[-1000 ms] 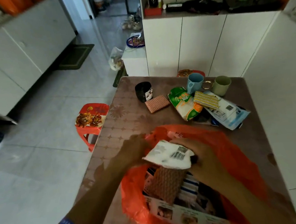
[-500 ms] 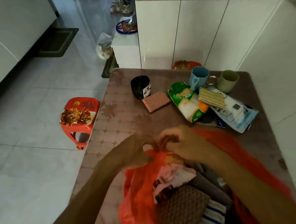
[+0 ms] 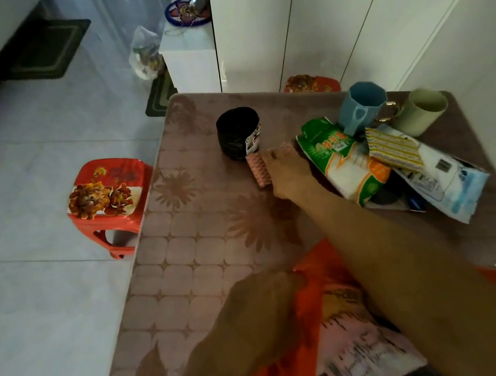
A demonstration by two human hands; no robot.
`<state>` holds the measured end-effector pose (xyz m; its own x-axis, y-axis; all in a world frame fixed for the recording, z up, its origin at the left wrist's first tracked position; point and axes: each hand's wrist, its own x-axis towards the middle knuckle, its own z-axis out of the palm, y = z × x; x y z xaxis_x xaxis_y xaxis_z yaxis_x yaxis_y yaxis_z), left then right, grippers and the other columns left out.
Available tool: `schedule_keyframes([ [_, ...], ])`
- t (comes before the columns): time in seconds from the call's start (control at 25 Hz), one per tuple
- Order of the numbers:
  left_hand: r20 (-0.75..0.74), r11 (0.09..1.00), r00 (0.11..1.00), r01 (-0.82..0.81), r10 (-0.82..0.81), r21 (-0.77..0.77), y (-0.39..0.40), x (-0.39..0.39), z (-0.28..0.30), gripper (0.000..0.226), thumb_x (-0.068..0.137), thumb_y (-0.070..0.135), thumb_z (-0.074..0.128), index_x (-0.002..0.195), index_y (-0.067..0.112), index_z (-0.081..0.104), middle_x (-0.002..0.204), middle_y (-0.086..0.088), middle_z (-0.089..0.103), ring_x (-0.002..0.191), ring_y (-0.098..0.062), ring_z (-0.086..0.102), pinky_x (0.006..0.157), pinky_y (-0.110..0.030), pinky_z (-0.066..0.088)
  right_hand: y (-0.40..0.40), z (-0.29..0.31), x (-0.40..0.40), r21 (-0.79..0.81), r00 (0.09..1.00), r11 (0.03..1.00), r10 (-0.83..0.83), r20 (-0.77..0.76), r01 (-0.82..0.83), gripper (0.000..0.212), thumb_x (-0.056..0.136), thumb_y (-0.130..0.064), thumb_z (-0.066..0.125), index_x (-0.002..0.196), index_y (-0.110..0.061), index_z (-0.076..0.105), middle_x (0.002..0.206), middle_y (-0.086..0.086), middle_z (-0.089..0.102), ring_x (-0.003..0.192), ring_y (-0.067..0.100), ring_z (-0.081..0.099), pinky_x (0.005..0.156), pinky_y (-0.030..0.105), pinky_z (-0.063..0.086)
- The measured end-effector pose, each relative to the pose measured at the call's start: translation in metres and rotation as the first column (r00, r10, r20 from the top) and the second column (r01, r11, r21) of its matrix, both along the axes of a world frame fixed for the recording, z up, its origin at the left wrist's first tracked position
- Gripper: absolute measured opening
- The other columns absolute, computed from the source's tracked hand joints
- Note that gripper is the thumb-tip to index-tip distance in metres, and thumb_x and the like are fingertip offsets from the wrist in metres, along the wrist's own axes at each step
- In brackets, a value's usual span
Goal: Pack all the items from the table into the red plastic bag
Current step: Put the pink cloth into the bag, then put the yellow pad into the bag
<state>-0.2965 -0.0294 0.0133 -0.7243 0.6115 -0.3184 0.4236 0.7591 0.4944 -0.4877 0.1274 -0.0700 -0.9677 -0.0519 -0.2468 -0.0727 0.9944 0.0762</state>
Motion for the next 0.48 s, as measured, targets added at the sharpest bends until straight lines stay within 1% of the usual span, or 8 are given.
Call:
schedule_keyframes([
  [0.04,0.044,1.000,0.999,0.001,-0.002,0.024,-0.002,0.000,0.003,0.043,0.083,0.022,0.062,0.124,0.030,0.053,0.117,0.002,0.059,0.104,-0.019,0.059,0.085,-0.027,0.050,-0.001,0.000,-0.001,0.017,0.999,1.000,-0.005,-0.044,0.005,0.064,0.081,-0.027,0.068,0.139,-0.012,0.045,0.139,0.015,0.051,0.127,0.034,0.049,0.099,0.041,0.043],
  [0.08,0.045,0.999,0.999,-0.015,0.013,0.046,-0.003,0.000,0.009,0.043,0.083,0.021,0.062,0.125,0.029,0.054,0.119,0.001,0.059,0.105,-0.020,0.058,0.088,-0.029,0.050,-0.001,0.003,0.006,0.007,0.999,1.000,-0.006,-0.047,0.006,0.053,0.081,-0.029,0.068,0.130,-0.013,0.054,0.130,0.012,0.059,0.117,0.032,0.057,0.091,0.038,0.047],
  [0.16,0.031,0.995,0.999,-0.039,0.037,0.091,-0.005,0.004,0.017,0.040,0.085,0.018,0.060,0.124,0.025,0.056,0.123,0.001,0.058,0.109,-0.018,0.057,0.091,-0.033,0.051,0.000,0.019,0.029,-0.068,0.999,0.998,-0.002,-0.039,0.000,0.037,0.086,-0.028,0.062,0.119,-0.012,0.062,0.119,0.012,0.064,0.108,0.031,0.061,0.083,0.037,0.048],
  [0.24,0.061,0.993,0.997,-0.054,0.048,0.104,-0.009,0.011,0.026,0.040,0.087,0.015,0.058,0.126,0.025,0.056,0.125,0.001,0.058,0.109,-0.015,0.056,0.091,-0.033,0.051,0.004,0.045,0.057,-0.239,0.993,0.968,-0.092,-0.068,0.074,0.026,0.090,-0.026,0.056,0.107,-0.008,0.064,0.107,0.016,0.066,0.100,0.035,0.062,0.071,0.037,0.043],
  [0.32,0.086,0.992,0.994,-0.080,0.072,0.097,-0.014,0.019,0.034,0.040,0.086,0.014,0.059,0.123,0.027,0.058,0.123,0.002,0.059,0.106,-0.014,0.058,0.089,-0.032,0.053,0.014,0.082,0.088,-0.435,0.953,0.897,-0.196,-0.232,0.079,0.023,0.089,-0.026,0.054,0.097,-0.006,0.064,0.093,0.018,0.066,0.090,0.037,0.060,0.063,0.036,0.042],
  [0.4,0.096,0.991,0.987,-0.132,0.130,0.018,-0.020,0.022,0.043,0.036,0.088,0.013,0.057,0.121,0.028,0.059,0.123,0.001,0.060,0.103,-0.014,0.060,0.087,-0.032,0.055,0.028,0.121,0.136,-0.617,0.874,0.778,-0.215,-0.435,-0.116,0.021,0.084,-0.027,0.053,0.092,-0.011,0.063,0.083,0.006,0.063,0.083,0.027,0.056,0.059,0.034,0.045],
  [0.44,0.079,0.986,0.983,-0.165,0.167,-0.024,-0.021,0.027,0.051,0.037,0.089,0.011,0.055,0.123,0.027,0.059,0.124,-0.001,0.060,0.102,-0.015,0.061,0.086,-0.033,0.055,0.039,0.140,0.171,-0.628,0.836,0.736,-0.157,-0.525,-0.255,0.018,0.081,-0.027,0.053,0.091,-0.015,0.062,0.081,-0.004,0.058,0.081,0.021,0.052,0.058,0.029,0.043],
  [0.48,0.051,0.978,0.978,-0.202,0.204,-0.046,-0.021,0.031,0.059,0.041,0.089,0.009,0.053,0.125,0.027,0.057,0.126,-0.002,0.060,0.103,-0.016,0.061,0.086,-0.034,0.055,0.049,0.154,0.208,-0.585,0.797,0.719,-0.072,-0.600,-0.375,0.017,0.079,-0.026,0.054,0.092,-0.019,0.062,0.082,-0.011,0.054,0.080,0.017,0.049,0.059,0.025,0.040],
])
